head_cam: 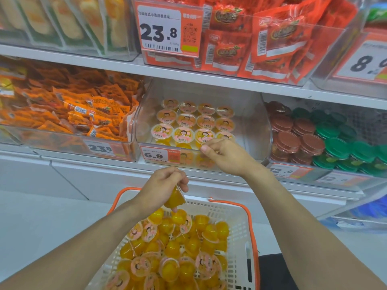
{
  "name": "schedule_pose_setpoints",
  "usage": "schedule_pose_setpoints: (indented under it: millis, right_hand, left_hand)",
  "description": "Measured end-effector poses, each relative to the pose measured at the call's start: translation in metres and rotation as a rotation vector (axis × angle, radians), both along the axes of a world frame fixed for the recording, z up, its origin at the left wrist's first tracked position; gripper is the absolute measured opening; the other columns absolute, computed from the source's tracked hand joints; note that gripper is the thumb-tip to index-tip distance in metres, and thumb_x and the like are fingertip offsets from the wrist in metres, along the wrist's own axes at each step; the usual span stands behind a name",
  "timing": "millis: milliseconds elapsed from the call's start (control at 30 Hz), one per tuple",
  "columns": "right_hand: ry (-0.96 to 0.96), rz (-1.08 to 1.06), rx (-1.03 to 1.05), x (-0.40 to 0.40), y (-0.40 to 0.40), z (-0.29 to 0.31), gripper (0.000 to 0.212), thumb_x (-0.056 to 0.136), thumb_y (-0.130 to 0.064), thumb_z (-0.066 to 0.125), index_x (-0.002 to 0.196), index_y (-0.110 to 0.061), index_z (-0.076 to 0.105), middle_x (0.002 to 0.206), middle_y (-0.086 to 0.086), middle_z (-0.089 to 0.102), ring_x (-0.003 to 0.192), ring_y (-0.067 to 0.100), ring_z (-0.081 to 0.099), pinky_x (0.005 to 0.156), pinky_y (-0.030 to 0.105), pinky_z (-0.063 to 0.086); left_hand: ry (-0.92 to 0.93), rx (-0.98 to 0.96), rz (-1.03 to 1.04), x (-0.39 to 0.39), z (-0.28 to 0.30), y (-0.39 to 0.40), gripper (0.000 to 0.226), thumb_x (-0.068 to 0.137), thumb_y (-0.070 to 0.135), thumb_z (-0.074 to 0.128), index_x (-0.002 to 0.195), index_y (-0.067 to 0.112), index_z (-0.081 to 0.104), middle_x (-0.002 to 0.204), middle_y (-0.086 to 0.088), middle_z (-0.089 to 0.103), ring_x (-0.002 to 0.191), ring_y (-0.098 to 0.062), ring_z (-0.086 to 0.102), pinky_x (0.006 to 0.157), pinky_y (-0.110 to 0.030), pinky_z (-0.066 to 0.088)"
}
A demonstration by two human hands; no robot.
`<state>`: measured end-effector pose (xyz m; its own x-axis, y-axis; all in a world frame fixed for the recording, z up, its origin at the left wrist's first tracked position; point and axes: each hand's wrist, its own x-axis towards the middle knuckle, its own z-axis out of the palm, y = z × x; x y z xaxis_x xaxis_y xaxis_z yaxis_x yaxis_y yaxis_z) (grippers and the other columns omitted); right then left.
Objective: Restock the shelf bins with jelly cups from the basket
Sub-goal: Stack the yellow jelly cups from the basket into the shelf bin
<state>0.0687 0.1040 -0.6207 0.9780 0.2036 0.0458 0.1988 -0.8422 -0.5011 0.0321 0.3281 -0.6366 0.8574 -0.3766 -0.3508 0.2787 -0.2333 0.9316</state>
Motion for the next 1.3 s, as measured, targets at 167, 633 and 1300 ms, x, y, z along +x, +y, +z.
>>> schedule_pose_setpoints:
  millis: [167, 633, 1300]
  right_hand:
    - [0.018, -0.149, 0.065, 0.001, 0.001, 0.005, 0.071, 0.1, -0.059, 0.031, 0.058, -0.011, 0.062, 0.067, -0.003, 0.063, 0.074, 0.009, 0.057, 0.074, 0.036, 0.048]
    - [-0.056, -0.12, 0.078, -0.003, -0.004, 0.009, 0.067, 0.103, -0.043, 0.044, 0.064, 0.009, 0.06, 0.066, 0.022, 0.056, 0.064, 0.028, 0.053, 0.059, 0.02, 0.039]
    - [0.251, 0.109, 0.55, -0.063, 0.037, 0.032, 0.022, 0.091, -0.024, 0.071, 0.112, -0.021, 0.067, 0.093, -0.009, 0.066, 0.076, 0.017, 0.062, 0.071, 0.036, 0.056]
  left_hand:
    - [0.008, 0.002, 0.0, -0.001, 0.001, -0.002, 0.026, 0.102, 0.018, 0.049, 0.09, 0.002, 0.066, 0.087, -0.015, 0.07, 0.069, -0.039, 0.062, 0.044, -0.033, 0.051]
    - [0.015, 0.007, -0.009, 0.001, -0.001, 0.003, 0.027, 0.102, 0.022, 0.05, 0.091, 0.003, 0.066, 0.091, -0.016, 0.071, 0.071, -0.037, 0.063, 0.045, -0.032, 0.052]
    - [0.234, -0.527, -0.004, -0.003, 0.009, -0.008, 0.043, 0.085, 0.036, 0.054, 0.112, 0.003, 0.056, 0.088, -0.022, 0.066, 0.059, -0.033, 0.062, 0.045, -0.034, 0.048]
